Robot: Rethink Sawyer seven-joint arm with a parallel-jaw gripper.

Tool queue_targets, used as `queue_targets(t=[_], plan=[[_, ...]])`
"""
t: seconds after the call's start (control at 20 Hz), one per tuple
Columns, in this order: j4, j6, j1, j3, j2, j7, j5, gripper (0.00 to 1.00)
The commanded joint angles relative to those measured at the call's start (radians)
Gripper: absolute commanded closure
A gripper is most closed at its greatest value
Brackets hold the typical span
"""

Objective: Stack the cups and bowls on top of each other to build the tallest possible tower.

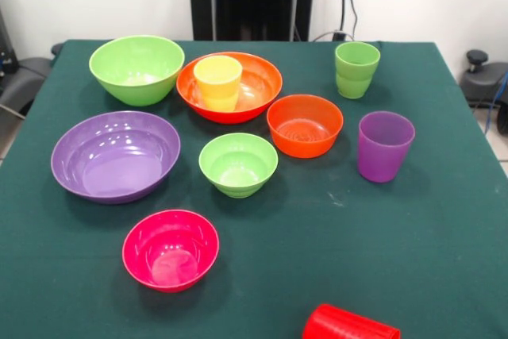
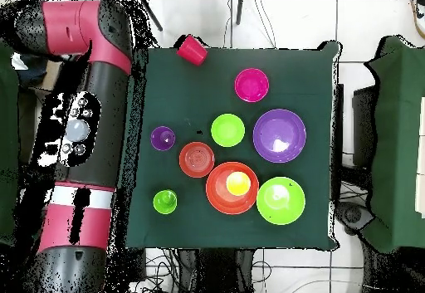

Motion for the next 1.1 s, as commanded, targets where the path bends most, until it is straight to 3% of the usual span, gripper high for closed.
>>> queue_targets(t=[0.05,0.35,0.65,1.1], plan=[[0.065,-0.062,-0.028,0.180,0.000,-0.181,-0.132,0.00],[0.099,-0.064,-0.020,0.221,-0.029,-0.184,-0.178,0.00],[0.253,0.013,0.028,0.310,-0.154,-0.239,-0.226,0.00],[0.423,0.004,0.066,0.402,-0.286,-0.259,-0.299,0.00]])
